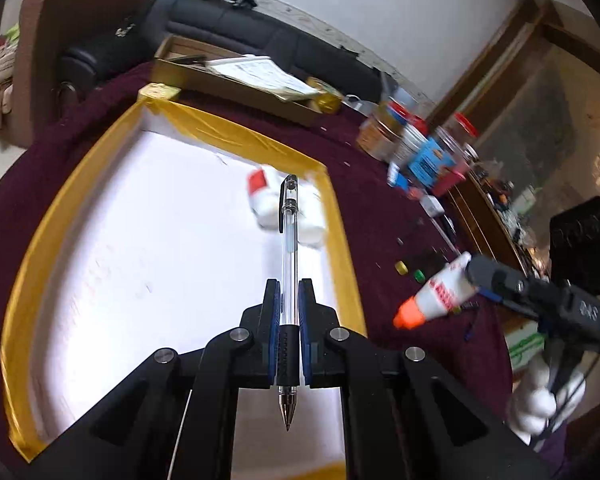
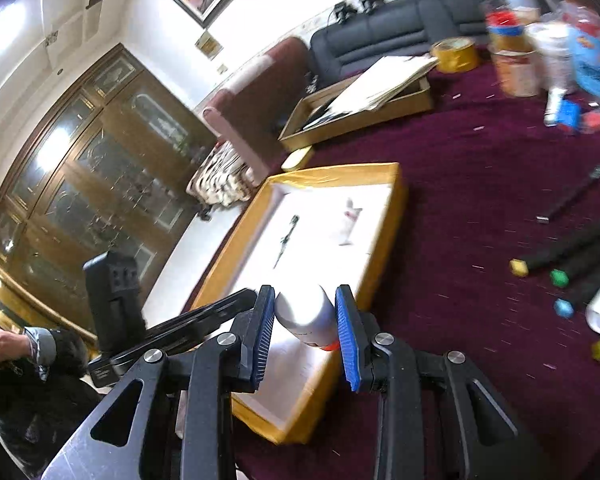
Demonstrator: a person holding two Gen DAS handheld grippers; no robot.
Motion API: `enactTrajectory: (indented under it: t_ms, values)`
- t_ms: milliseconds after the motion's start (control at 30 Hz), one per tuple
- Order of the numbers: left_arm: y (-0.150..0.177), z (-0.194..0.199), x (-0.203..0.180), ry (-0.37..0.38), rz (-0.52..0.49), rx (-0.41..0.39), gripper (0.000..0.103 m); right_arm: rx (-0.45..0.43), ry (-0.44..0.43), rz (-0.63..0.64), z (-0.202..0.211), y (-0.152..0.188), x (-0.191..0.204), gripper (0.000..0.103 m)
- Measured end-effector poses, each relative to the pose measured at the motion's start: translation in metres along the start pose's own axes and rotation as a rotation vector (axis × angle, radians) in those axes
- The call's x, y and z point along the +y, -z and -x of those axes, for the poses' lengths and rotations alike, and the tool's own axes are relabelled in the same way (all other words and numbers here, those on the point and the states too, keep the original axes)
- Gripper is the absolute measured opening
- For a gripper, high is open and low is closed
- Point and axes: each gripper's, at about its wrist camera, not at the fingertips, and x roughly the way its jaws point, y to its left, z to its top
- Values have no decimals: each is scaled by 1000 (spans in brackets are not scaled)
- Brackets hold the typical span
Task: Organize rigid objects
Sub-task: 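Carry the pen and glue bottle into the tray and open both grippers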
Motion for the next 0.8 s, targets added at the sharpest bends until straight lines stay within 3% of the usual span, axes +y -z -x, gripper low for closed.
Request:
enactTrajectory:
  t_ms: [333,533,700,800]
  values:
    - [-34,-41,52,-27,131,44,6,139,38,-44,-115,-42,19,28]
    - [-37,-49,67,-14,197,58,7,172,95,-70,-149,-63,12,28]
    - [-37,-46,72,-4,235,44,27,145,128,-148,-152,-76,-11,36]
    - [-38,-40,71,-1,235,22,30,106,137,-132,-137,-79,-13,39]
